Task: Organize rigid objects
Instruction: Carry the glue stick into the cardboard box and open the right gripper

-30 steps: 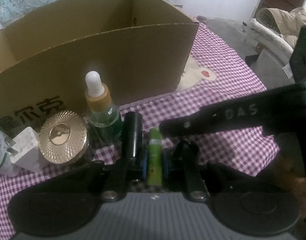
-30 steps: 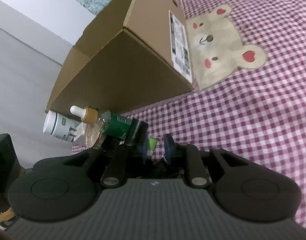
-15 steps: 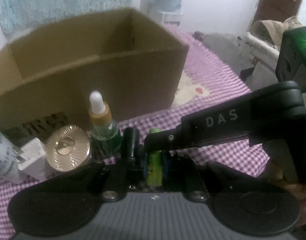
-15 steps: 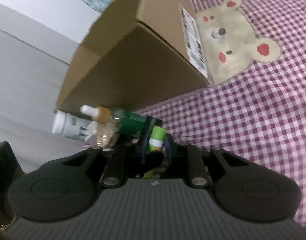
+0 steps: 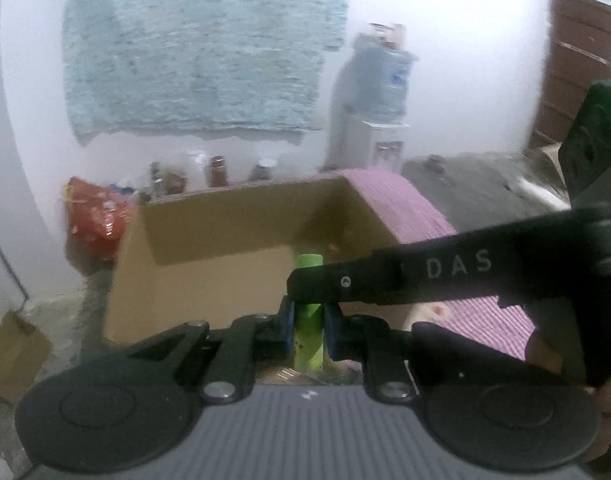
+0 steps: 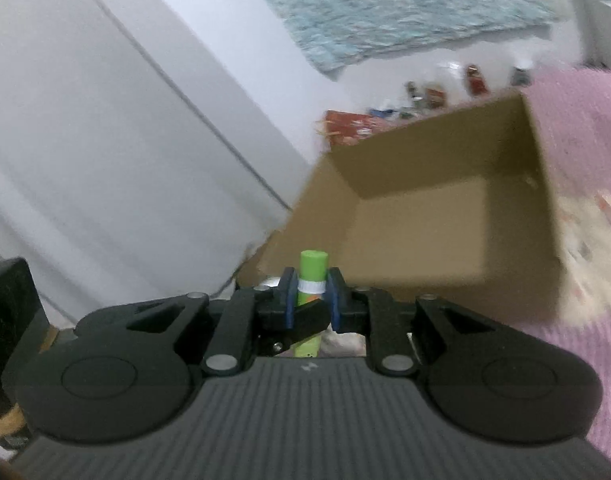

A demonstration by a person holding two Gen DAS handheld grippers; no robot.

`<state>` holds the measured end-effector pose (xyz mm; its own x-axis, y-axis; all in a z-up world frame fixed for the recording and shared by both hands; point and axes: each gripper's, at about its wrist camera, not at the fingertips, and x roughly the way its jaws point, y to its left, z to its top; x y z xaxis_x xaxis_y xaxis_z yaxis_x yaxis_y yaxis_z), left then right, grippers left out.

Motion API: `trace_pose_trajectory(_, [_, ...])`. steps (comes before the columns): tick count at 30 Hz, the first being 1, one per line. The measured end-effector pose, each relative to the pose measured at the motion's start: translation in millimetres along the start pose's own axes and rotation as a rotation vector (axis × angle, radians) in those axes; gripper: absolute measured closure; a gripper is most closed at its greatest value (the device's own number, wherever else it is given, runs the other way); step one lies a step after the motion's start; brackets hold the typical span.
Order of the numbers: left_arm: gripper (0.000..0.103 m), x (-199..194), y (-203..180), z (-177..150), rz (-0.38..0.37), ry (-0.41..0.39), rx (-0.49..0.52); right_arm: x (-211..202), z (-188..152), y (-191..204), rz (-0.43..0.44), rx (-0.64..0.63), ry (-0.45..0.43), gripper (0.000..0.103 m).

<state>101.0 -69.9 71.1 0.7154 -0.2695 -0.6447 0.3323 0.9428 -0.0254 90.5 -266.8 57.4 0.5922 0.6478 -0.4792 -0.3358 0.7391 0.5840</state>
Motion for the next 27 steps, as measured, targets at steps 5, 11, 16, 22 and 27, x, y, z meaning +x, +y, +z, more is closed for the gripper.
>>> trace_pose_trajectory(5, [0.087, 43, 60, 30, 0.040, 0.124, -0.091, 80, 49, 8, 0.014, 0.013, 0.133, 0.089])
trace_pose_trajectory(11, [0.087, 104, 116, 27, 0.060, 0.303, -0.181, 181, 78, -15, -0.009, 0.136, 0.331, 0.089])
trace_pose_trajectory(16, [0.087, 121, 131, 23, 0.110, 0.370, -0.148, 227, 80, -36, -0.015, 0.195, 0.439, 0.089])
trace_pose_trajectory(22, [0.076, 128, 130, 24, 0.150, 0.380, -0.101, 260, 78, -56, -0.025, 0.239, 0.512, 0.089])
trace_pose_trajectory(27, [0.066, 125, 136, 31, 0.155, 0.349, -0.130, 276, 79, -61, -0.037, 0.242, 0.531, 0.087])
